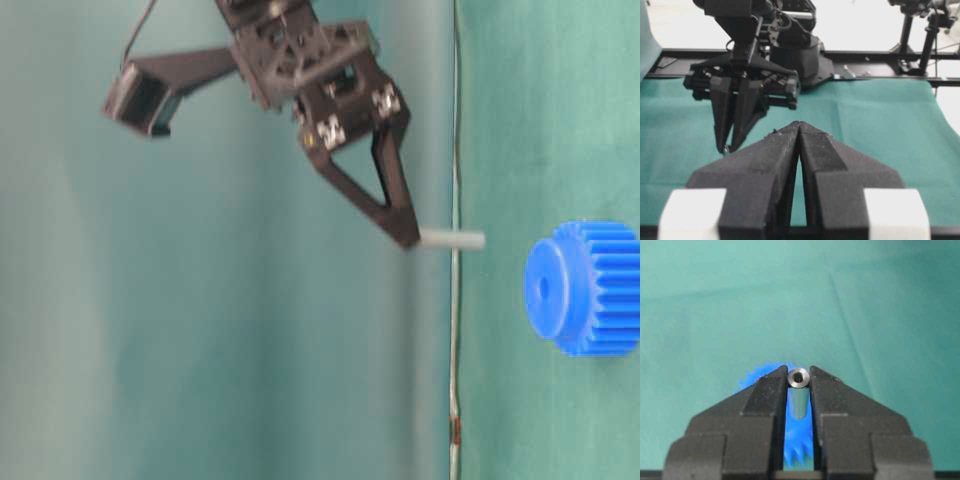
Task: Insert the shaft placed at a random location into the center hole of the medium gear at another random location.
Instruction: 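Carry the held shaft left over the blue gear's center hole, then lower the shaft into the gear's center hole with the right gripper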
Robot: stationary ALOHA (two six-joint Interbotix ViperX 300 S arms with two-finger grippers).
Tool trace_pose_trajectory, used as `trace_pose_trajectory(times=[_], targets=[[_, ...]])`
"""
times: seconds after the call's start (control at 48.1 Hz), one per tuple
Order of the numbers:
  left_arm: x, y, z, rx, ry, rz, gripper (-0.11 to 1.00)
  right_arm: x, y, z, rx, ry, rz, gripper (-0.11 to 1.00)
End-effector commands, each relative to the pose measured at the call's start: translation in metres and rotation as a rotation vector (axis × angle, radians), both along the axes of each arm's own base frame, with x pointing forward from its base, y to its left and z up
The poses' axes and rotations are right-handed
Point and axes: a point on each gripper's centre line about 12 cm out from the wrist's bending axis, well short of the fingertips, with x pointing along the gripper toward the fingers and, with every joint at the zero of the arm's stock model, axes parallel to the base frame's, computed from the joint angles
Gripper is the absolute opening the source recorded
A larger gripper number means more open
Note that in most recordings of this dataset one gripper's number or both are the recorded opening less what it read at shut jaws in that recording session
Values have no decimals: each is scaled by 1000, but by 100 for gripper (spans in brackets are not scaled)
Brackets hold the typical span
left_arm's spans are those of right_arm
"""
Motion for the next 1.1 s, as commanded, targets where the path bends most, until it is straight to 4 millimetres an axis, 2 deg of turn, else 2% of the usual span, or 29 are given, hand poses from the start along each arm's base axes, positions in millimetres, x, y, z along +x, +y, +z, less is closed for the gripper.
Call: trace_pose_trajectory(times=[0.0, 0.145, 0.416, 0.748, 1.081], targets=[[2, 0, 9, 1, -23, -2, 0, 18, 0, 18, -4, -65, 4, 13], [2, 0, 8, 0, -20, -2, 0, 29, 2, 14, -4, -61, 13, 13], [2, 0, 8, 1, -20, -2, 0, 29, 3, 11, -3, -52, 15, 13], [2, 0, 8, 1, -20, -2, 0, 31, 3, -16, 16, 2, 9, 13], [2, 0, 8, 3, -21, -2, 0, 33, 4, -32, 21, 25, 8, 13]])
